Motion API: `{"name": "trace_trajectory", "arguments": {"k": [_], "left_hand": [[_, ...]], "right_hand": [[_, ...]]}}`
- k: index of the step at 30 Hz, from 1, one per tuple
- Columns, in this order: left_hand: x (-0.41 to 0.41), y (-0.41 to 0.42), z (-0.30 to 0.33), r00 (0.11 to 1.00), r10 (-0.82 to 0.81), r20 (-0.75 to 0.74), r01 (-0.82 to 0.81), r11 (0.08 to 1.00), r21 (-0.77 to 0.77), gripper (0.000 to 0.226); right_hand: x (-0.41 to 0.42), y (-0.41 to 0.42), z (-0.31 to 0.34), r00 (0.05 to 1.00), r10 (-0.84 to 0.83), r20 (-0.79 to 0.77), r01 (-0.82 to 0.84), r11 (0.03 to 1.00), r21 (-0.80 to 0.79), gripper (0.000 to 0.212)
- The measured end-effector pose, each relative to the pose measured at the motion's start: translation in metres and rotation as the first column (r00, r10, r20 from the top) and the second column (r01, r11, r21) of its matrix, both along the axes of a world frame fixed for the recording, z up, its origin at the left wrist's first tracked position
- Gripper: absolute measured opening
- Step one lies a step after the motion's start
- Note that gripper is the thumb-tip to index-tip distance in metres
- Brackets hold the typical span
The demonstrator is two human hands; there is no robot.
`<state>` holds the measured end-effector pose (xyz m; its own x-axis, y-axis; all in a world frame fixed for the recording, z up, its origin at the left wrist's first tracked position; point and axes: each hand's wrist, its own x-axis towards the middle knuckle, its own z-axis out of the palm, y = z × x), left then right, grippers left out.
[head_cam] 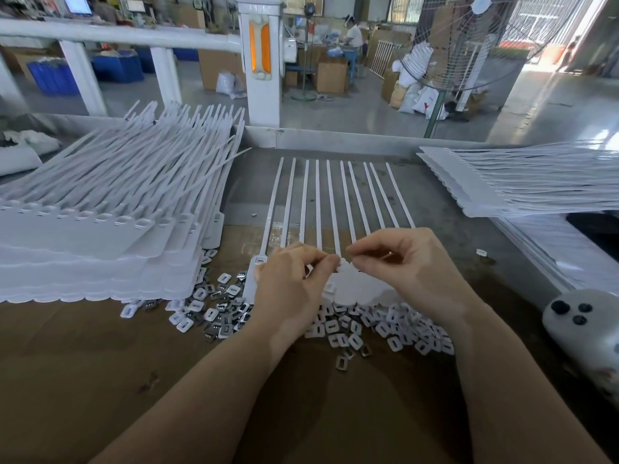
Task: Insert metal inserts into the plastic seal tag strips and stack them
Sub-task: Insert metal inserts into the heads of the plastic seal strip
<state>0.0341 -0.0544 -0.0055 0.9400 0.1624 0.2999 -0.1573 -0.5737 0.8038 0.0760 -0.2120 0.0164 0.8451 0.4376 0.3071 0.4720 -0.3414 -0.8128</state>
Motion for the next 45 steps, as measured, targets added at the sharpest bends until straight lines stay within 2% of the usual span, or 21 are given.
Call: {"name": "trace_trajectory", "arguments": {"k": [8,10,12,15,20,36,39,43,45], "left_hand": [[0.003,0.001,-0.004,0.998,-0.062,0.014,0.062,0.998,-0.013,0.015],[0.003,0.001,-0.006,0.999,-0.043,0.016,0.043,0.998,0.050,0.015],[0.003,0.002,-0.009,0.999,-0.031,0.020,0.027,0.982,0.189,0.018],[0.002,0.003,-0.014,0.997,-0.073,-0.009,0.072,0.929,0.362,0.026],[0.003,0.005,-0.020,0.995,-0.094,-0.022,0.095,0.901,0.423,0.027],[0.004,0.006,-0.025,0.993,-0.114,-0.011,0.107,0.896,0.431,0.027],[0.004,0.006,-0.025,0.994,-0.106,-0.002,0.096,0.892,0.441,0.027],[0.005,0.005,-0.026,0.996,-0.094,-0.003,0.086,0.892,0.444,0.026],[0.006,0.006,-0.026,0.996,-0.094,-0.011,0.089,0.893,0.440,0.027]], "right_hand": [[0.000,0.005,-0.004,0.999,0.038,-0.032,-0.037,0.999,0.026,0.012],[0.003,0.001,-0.004,0.999,-0.045,-0.013,0.045,0.999,0.019,0.011],[0.009,-0.008,-0.004,0.979,-0.202,0.001,0.202,0.979,0.023,0.012],[0.017,-0.020,-0.008,0.926,-0.377,0.019,0.377,0.924,-0.058,0.011],[0.021,-0.027,-0.015,0.888,-0.459,0.019,0.451,0.863,-0.225,0.013],[0.024,-0.027,-0.016,0.882,-0.466,0.072,0.451,0.790,-0.415,0.010],[0.022,-0.028,-0.013,0.892,-0.432,0.128,0.436,0.755,-0.489,0.017],[0.019,-0.029,-0.008,0.920,-0.360,0.156,0.365,0.641,-0.675,0.036],[0.019,-0.030,-0.006,0.926,-0.342,0.157,0.345,0.604,-0.719,0.042]]}}
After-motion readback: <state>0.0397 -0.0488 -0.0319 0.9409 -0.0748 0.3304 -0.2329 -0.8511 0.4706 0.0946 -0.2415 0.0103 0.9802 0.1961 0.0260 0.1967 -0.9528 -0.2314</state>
